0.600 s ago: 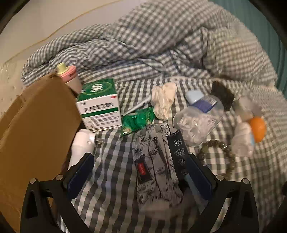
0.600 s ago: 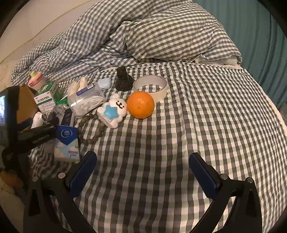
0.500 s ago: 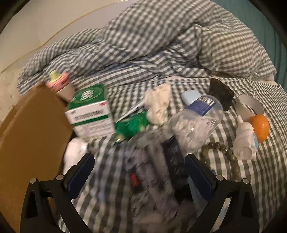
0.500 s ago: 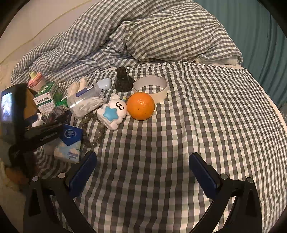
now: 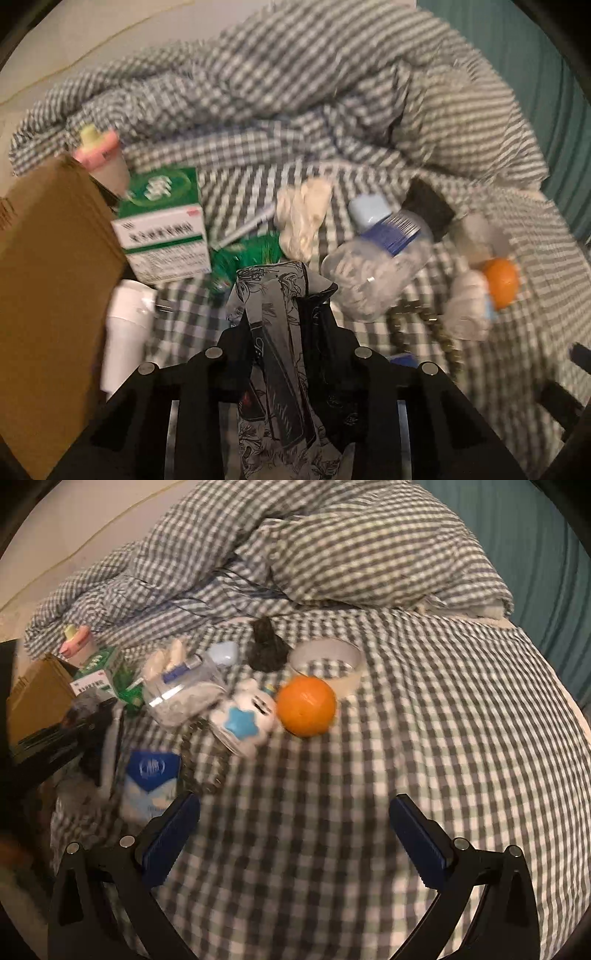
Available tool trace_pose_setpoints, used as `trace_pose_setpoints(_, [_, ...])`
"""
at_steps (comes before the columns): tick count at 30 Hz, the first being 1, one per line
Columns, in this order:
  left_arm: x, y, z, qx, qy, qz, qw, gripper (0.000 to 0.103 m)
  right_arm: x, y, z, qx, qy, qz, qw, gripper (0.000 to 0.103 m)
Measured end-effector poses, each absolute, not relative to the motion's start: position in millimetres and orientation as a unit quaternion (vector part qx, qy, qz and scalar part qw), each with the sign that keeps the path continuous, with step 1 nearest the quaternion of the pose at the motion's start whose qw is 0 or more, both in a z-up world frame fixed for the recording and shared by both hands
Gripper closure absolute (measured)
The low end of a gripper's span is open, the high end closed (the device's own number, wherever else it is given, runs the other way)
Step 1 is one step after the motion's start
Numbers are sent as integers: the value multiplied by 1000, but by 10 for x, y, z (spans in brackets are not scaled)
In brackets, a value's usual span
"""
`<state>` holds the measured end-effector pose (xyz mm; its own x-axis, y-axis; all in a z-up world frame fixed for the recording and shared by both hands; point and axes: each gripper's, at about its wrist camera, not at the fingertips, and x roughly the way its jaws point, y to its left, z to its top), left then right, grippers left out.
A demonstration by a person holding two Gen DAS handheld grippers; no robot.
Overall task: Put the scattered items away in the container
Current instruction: 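Grasp the white plush bunny with the right gripper while the left holds the floral pouch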
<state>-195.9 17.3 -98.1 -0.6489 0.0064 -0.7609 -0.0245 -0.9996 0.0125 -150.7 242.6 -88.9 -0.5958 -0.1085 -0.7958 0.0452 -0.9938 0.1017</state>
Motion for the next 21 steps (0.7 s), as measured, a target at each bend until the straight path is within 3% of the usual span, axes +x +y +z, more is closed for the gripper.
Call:
trace_pose_setpoints(6, [-1720, 27, -782, -409, 19, 912, -9, 71, -1797, 2109, -805, 438, -40, -895, 68, 0])
trace_pose_setpoints(16, [-1673, -95, -881, -412, 18, 911, -6, 71, -2445, 1795, -1323, 498, -31, -866, 33, 1])
trace_pose_setpoints(17, [-1685, -92, -893, -413, 18, 911, -4, 71, -2480, 1803, -1361, 498, -31, -866, 26, 9])
trace_pose_setpoints(18, [-1699, -93, -908, -414, 19, 910, -3, 71, -2505, 1808, -1390, 503, -29, -864, 19, 41])
trace_pose_setpoints(21, [-1740, -83, -955, -418, 22, 908, -2, 71, -2484, 1897, -1425, 510, -55, -858, 23, 45])
